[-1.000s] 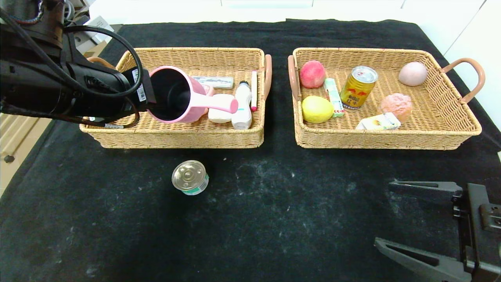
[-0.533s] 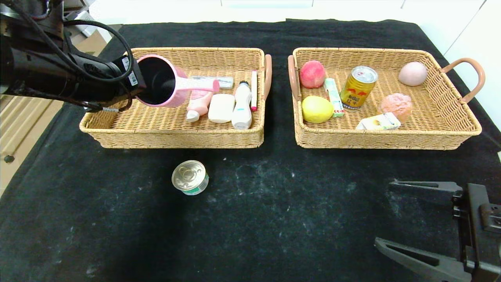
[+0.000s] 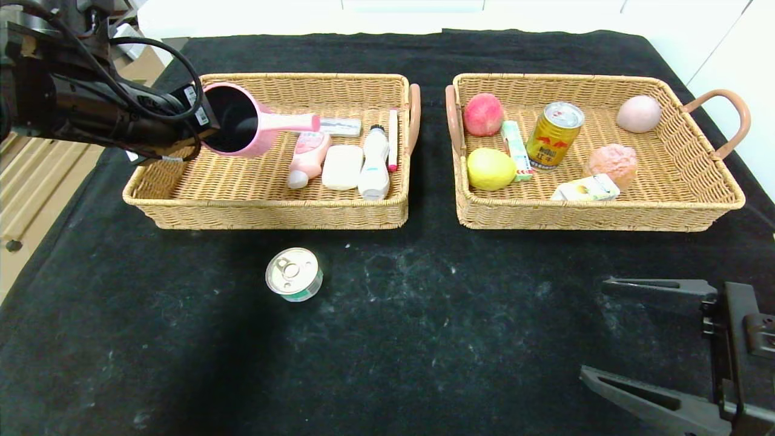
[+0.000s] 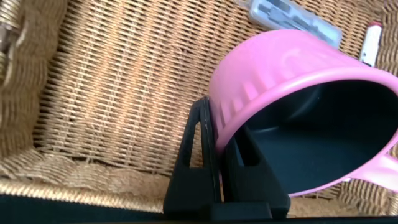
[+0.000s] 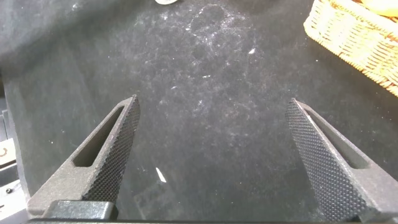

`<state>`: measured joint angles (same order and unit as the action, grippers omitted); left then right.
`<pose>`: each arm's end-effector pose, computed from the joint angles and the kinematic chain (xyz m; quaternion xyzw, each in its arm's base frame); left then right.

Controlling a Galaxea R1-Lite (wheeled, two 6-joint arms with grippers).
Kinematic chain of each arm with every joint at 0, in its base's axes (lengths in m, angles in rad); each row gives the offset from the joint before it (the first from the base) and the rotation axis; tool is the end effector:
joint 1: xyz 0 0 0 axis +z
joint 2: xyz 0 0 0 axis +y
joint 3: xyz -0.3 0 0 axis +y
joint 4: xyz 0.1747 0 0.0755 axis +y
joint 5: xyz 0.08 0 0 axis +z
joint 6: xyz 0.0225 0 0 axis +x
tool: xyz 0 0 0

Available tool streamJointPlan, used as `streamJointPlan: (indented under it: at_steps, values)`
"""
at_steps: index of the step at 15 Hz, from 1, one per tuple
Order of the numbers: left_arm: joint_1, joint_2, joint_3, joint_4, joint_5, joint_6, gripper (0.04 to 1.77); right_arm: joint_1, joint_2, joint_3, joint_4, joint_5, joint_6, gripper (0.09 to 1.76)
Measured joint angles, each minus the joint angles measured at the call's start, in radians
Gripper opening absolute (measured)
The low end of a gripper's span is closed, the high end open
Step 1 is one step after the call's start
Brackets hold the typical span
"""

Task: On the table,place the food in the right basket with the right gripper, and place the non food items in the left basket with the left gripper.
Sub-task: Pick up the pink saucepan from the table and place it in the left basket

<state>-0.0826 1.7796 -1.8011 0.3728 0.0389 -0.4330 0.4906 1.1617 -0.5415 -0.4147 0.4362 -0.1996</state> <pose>0.3304 -0.0265 0.3375 -0.2011 0.1750 0.0165 0.9637 0.1411 0.0861 0.2147 -0.0914 0.0577 0.4526 0.8851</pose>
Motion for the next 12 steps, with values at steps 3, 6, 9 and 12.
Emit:
streamJointPlan:
  at_steps: [3,6,9,12]
  values:
    - [0.006,0.028,-0.021,0.001,0.008,0.001,0.16,0.000,0.000,0.000,0.000,0.000,0.000,1.71]
    - [0.007,0.044,-0.027,-0.001,0.023,0.004,0.40,0.000,0.000,-0.001,0.000,0.000,0.000,1.71]
    - [0.008,0.051,-0.034,0.000,0.025,0.004,0.82,-0.001,0.000,-0.001,0.000,0.000,0.000,1.71]
    - [0.007,0.053,-0.034,0.003,0.026,0.004,1.11,-0.002,0.000,-0.003,0.000,0.000,0.000,1.71]
